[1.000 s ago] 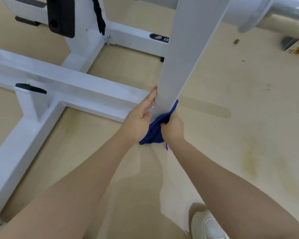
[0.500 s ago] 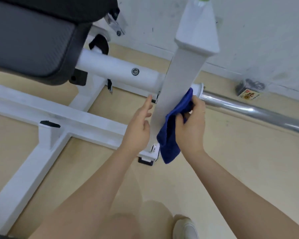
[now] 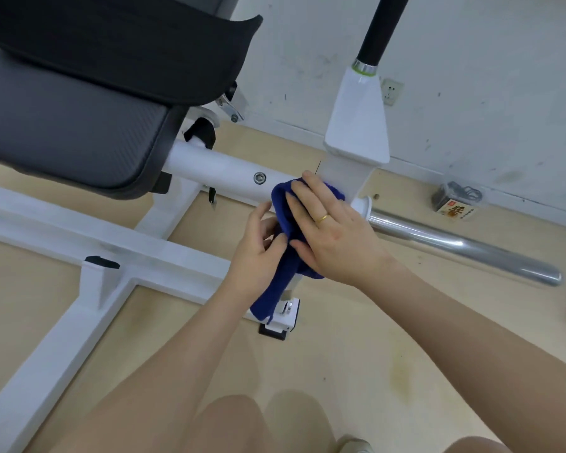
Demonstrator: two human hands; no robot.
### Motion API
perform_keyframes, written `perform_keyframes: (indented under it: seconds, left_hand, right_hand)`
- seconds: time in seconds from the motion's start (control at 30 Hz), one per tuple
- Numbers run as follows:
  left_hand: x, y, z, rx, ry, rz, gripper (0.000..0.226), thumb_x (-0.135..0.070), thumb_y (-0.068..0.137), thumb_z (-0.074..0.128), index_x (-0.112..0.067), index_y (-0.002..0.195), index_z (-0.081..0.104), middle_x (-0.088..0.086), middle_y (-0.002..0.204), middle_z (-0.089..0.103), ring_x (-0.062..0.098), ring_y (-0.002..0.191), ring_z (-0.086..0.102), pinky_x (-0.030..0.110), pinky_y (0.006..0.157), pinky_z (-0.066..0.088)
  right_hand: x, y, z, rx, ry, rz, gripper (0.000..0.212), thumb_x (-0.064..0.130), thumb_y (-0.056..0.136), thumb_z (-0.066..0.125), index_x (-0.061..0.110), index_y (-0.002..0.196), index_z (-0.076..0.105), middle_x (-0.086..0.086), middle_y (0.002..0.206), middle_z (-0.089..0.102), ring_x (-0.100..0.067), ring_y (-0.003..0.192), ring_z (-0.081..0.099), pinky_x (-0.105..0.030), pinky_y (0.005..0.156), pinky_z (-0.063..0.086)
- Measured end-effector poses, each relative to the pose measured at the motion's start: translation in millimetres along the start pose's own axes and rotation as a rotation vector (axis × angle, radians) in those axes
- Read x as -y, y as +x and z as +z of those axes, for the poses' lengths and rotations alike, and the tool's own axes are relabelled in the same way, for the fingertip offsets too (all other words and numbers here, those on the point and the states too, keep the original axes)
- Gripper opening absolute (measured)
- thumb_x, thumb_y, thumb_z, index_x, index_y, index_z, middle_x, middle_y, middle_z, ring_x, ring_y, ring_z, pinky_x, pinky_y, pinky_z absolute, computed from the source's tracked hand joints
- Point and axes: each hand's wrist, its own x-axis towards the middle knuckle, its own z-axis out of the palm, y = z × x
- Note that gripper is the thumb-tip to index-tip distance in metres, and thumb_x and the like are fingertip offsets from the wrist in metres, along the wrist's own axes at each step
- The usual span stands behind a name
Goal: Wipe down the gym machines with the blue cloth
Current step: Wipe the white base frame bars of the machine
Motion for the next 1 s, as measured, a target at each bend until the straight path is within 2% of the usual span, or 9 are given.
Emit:
perform_keyframes:
  seconds: [0.13,0.27,0.4,0.5,0.63,0.77,0.8,0.9,1.0]
  left_hand:
    - [-2.2,-1.6,-1.1,-0.07,-0.013,-0.079,0.014,-0.014,0.096,0.047,-0.023,0.094,0.059,-0.003,0.091,0.069,0.011,0.084,0.065,0.028,0.075,0.053]
    - [-16.6,-4.0,-2.0,-0.19,-0.216,-0.141,0.008,-0.018,0.094,0.051,-0.017,0.094,0.059,-0.002,0.085,0.07,0.008,0.074,0.066,0.024,0.067,0.053]
    - [-33.3,-10.1,-3.2,-0.193,-0.317,-0.135,0.004,-0.012,0.095,0.048,-0.016,0.094,0.048,0.0,0.072,0.064,0.004,0.05,0.055,0.02,0.049,0.046]
    - [-40.2,-10.6,-4.0,-0.168,-0.254,-0.079,0.011,-0.01,0.095,0.047,-0.019,0.091,0.052,-0.002,0.079,0.066,0.004,0.061,0.06,0.019,0.056,0.05]
    - [-41.6,-12.5,-7.2,-0.097,-0.152,-0.041,0.029,-0.006,0.096,0.04,-0.028,0.098,0.059,-0.011,0.092,0.066,-0.008,0.074,0.061,0.007,0.063,0.048]
    - [-35.1,-19.6,-12.9,-0.093,-0.05,-0.094,0.036,-0.005,0.094,0.039,-0.032,0.11,0.057,-0.014,0.111,0.06,0.01,0.106,0.058,0.027,0.087,0.05]
    - [-34.4,-21.3,-15.2,-0.106,-0.022,-0.092,0.038,-0.004,0.093,0.037,-0.03,0.113,0.056,-0.013,0.116,0.057,0.01,0.109,0.055,0.025,0.089,0.048]
    - [-37.2,-28.4,-21.9,-0.143,-0.027,-0.087,0.036,-0.002,0.093,0.037,-0.026,0.113,0.056,-0.016,0.111,0.052,-0.002,0.1,0.048,-0.003,0.065,0.038]
    - [-33.2,-27.1,-26.6,-0.173,-0.017,-0.085,0.036,-0.002,0.093,0.038,-0.023,0.115,0.056,-0.019,0.104,0.052,0.0,0.103,0.047,-0.006,0.06,0.036]
  right_hand:
    - [-5.4,-1.3,-12.3,0.197,-0.243,-0.09,0.077,0.055,0.076,0.057,0.008,0.136,0.044,-0.011,0.148,0.037,-0.023,0.139,0.022,-0.027,0.083,0.039]
    - [-4.5,-0.5,-13.8,0.05,-0.225,-0.119,0.018,0.013,0.087,0.047,0.012,0.104,0.054,-0.008,0.148,0.039,-0.025,0.135,0.037,-0.027,0.077,0.038]
    - [-8.8,5.3,-22.2,-0.152,-0.189,-0.089,0.017,0.006,0.082,0.051,0.013,0.084,0.067,-0.006,0.134,0.042,-0.027,0.12,0.042,-0.031,0.076,0.033]
    - [-10.0,10.3,-29.6,-0.153,-0.248,-0.078,0.021,0.01,0.08,0.049,0.015,0.086,0.068,-0.004,0.124,0.044,-0.026,0.112,0.043,-0.033,0.076,0.032]
    - [-8.0,18.4,-31.3,0.065,-0.288,-0.099,0.045,0.008,0.086,0.026,0.006,0.098,0.069,-0.01,0.129,0.058,-0.025,0.134,0.039,-0.033,0.093,0.03]
    - [8.4,15.3,-19.2,0.453,-0.339,-0.154,0.056,0.052,0.081,0.043,0.009,0.106,0.07,-0.007,0.124,0.063,-0.022,0.136,0.038,-0.035,0.105,0.019]
    - [10.9,15.1,-15.9,0.537,-0.399,-0.197,0.061,0.06,0.079,0.047,0.013,0.112,0.067,-0.003,0.125,0.062,-0.023,0.138,0.035,-0.037,0.107,0.012]
    - [5.4,35.3,-29.8,0.562,-0.526,-0.171,0.044,0.054,0.079,0.051,0.023,0.105,0.068,0.007,0.114,0.066,-0.022,0.135,0.038,-0.036,0.104,0.012]
    - [-11.5,39.6,-42.1,0.429,-0.564,-0.116,0.03,0.042,0.078,0.05,0.022,0.087,0.071,0.007,0.098,0.069,-0.017,0.122,0.053,-0.03,0.099,0.022]
